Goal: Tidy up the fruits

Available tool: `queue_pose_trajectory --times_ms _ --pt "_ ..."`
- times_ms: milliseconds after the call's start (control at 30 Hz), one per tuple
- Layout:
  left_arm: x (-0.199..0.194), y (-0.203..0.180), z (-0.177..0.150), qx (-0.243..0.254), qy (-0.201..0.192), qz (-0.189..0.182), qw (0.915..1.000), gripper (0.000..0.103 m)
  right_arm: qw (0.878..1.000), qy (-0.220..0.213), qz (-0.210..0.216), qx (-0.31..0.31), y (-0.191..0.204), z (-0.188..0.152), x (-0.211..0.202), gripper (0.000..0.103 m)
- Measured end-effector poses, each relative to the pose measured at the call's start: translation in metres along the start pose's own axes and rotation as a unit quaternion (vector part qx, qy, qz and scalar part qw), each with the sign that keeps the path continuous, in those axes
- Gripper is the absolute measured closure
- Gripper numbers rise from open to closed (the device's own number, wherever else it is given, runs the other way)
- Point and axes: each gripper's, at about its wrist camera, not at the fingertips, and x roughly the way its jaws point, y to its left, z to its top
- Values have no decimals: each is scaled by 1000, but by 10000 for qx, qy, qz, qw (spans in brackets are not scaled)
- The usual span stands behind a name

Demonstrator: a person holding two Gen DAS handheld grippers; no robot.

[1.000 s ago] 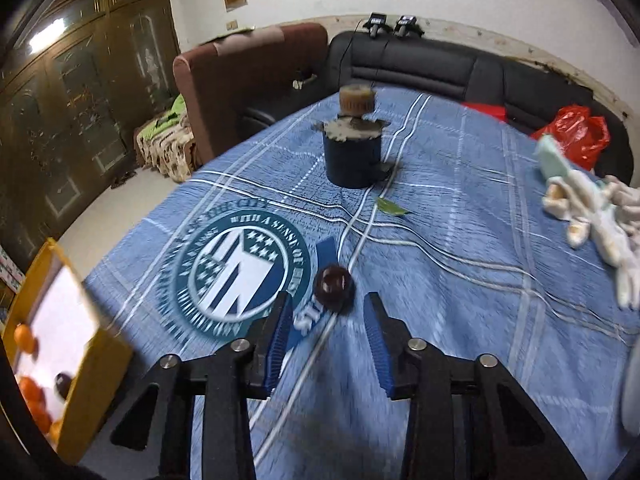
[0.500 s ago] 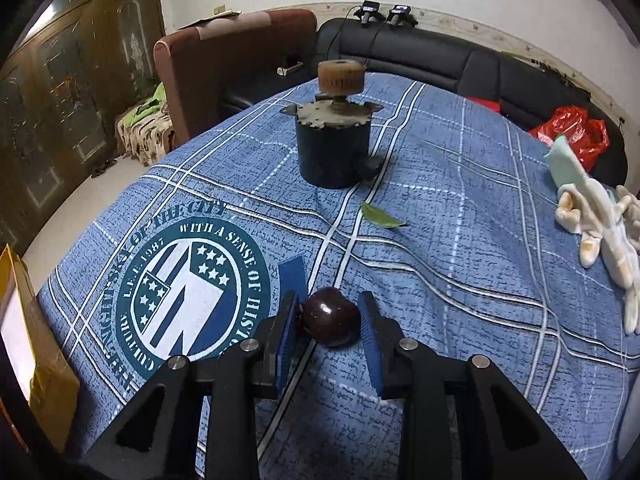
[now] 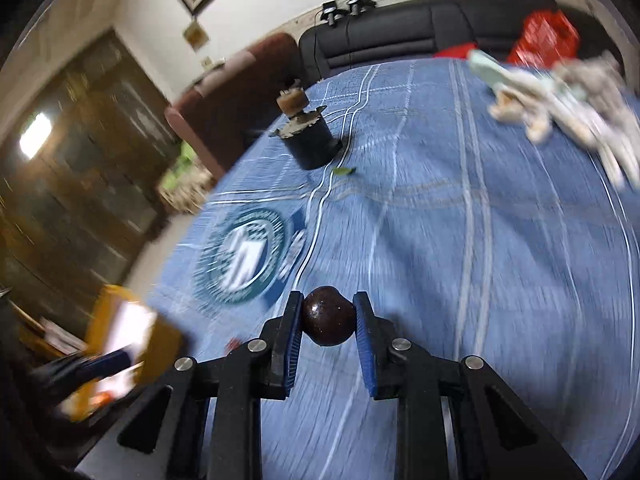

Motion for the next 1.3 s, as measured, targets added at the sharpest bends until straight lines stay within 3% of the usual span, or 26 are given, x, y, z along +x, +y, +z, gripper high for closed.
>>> queue_pose_trajectory --times_ms 233,333,467,567,633,833,933,1133,1300 --pt "41 -11 6 -342 115 483 9982 44 9981 -196 445 378 -10 -66 -63 78" --pt "50 -15 6 -449 74 568 9973 44 9986 -353 344 186 -11 -79 -68 78" --pt "64 -16 4 -569 166 638 9962 44 9981 -151 571 186 -12 -82 -59 78" --pt "63 -20 2 -523 -12 737 9959 57 9984 -169 531 108 -12 -86 -63 78" --pt "61 -23 2 -422 -66 701 9966 78 9979 -210 593 159 -14 -87 -67 78" --pt "55 -24 -5 -193 -110 545 9983 84 9979 -382 511 103 -15 -88 -74 78" --pt "41 -21 -14 -205 -154 278 9993 84 9984 -412 375 -24 -12 -89 -73 78" --pt "-32 -8 -48 54 -656 -195 9976 83 9978 -466 218 -426 3 -92 -73 78" --pt "-103 30 -90 258 -1152 -22 9930 83 9953 -417 284 -826 46 -99 -72 78"
